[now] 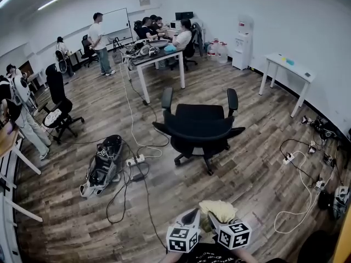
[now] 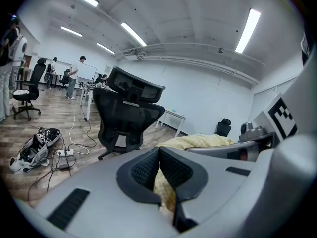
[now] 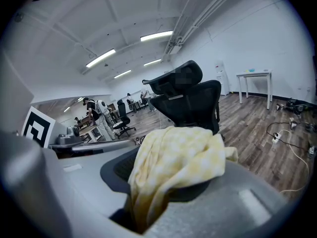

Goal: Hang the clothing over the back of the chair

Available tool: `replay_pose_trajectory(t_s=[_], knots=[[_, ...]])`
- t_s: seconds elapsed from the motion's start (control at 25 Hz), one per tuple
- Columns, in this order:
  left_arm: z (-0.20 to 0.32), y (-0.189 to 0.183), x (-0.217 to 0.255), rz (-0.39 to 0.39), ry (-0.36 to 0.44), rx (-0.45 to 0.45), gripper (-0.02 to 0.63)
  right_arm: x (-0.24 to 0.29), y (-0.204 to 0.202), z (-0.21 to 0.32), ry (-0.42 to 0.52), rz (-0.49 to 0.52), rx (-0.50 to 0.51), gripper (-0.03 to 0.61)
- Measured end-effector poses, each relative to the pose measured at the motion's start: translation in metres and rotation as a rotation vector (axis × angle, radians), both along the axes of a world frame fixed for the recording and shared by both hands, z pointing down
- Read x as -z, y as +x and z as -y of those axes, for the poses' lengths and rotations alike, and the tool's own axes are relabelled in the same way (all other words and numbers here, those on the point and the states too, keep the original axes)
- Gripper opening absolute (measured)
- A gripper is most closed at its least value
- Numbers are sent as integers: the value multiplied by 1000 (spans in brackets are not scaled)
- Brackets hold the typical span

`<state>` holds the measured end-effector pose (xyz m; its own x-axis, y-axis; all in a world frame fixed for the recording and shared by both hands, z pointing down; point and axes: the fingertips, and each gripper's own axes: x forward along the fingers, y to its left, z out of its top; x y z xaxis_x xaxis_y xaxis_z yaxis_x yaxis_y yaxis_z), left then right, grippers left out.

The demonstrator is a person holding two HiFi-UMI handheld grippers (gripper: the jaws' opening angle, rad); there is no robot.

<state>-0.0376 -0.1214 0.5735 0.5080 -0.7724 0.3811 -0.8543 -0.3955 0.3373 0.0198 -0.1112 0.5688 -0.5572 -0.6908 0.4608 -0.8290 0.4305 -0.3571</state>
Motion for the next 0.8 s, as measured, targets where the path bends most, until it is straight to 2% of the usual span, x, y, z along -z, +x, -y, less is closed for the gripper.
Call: replay_pose_trajectory(t_s=[0.36, 0.8], knots=[[17, -17, 1, -29, 8, -53, 11, -1, -22, 16, -9, 9, -24, 138], [14, -23, 2, -61, -5, -33, 11, -6, -20, 12, -9, 5, -43, 138]])
